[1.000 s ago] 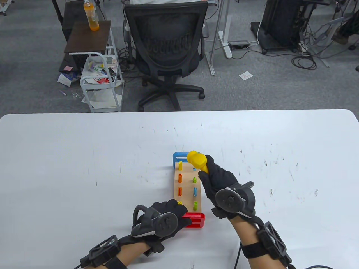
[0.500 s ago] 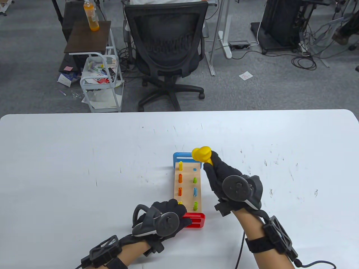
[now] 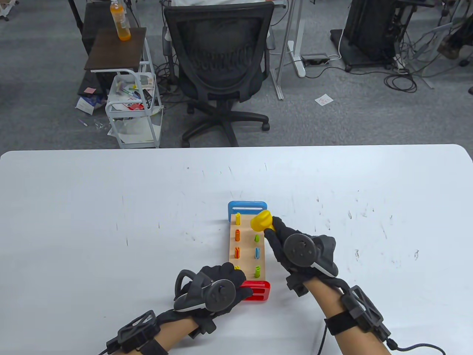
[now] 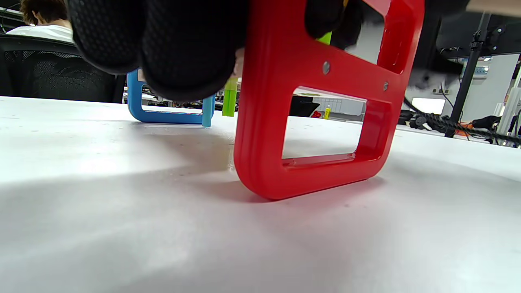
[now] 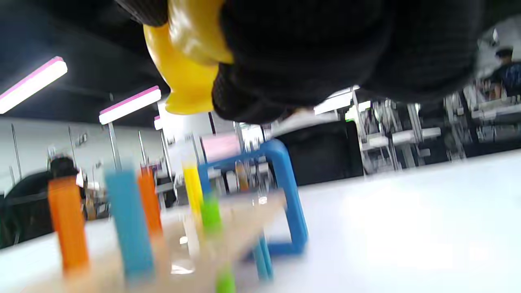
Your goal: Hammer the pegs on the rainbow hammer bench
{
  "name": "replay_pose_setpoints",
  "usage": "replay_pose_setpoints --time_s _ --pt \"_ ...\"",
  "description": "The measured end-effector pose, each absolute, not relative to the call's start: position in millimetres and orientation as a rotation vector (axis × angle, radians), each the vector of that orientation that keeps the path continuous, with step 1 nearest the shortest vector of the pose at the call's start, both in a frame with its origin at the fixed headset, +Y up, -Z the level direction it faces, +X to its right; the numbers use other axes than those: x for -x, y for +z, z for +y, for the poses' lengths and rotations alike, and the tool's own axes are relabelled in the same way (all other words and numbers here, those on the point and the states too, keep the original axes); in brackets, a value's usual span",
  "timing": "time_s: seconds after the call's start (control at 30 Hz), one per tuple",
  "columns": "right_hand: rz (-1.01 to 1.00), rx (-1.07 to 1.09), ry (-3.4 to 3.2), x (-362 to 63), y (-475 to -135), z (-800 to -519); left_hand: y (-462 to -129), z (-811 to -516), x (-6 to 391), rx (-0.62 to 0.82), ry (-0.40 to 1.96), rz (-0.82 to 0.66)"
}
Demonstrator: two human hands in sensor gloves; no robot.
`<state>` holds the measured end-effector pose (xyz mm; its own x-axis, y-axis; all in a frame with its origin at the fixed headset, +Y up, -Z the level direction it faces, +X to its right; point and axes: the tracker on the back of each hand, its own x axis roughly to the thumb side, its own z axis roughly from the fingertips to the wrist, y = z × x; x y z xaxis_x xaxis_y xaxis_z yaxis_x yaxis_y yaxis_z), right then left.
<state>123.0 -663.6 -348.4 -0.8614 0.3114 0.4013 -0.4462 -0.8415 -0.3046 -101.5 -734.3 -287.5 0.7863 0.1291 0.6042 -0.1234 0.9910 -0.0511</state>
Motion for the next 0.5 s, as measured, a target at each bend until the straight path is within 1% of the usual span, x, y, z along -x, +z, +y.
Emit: replay_pose_setpoints --time_s 0.07,0.13,0.17,0.23,0.3,0.33,0.37,0.4,0.43,0.47,0.5 --pt "-0.647 -0.485 2.567 -125 -344 -642 -288 -734 101 0.007 0.134 -0.652" --pt "-0.73 -0.501 2.504 -126 -339 -627 -288 -734 101 0.008 0.136 -0.652" --pt "-0.764 -0.51 2.485 -126 -336 -621 -288 -734 101 0.008 0.137 -0.652" --pt "-0.806 -0.527 2.474 -125 -335 -619 -288 -735 101 0.006 0.137 -0.651" --pt "-0.787 -0.557 2.482 -123 -339 -632 -288 -735 101 0.005 0.14 -0.651" --pt "-0.78 -0.573 2.512 -121 -341 -642 -288 -735 101 0.004 0.138 -0.651" --pt "-0.724 -0.601 2.588 -118 -346 -659 -288 -735 101 0.004 0.14 -0.652" --pt "-0.623 -0.636 2.684 -114 -351 -675 -288 -735 102 0.002 0.142 -0.652" --pt "-0.379 -0.665 2.88 -109 -360 -700 -288 -735 102 -0.002 0.14 -0.651" --pt "-0.099 -0.628 3.034 -107 -367 -711 -288 -735 101 -0.004 0.139 -0.651" --pt "-0.275 -0.58 2.893 -116 -359 -707 -287 -735 101 -0.009 0.135 -0.652"
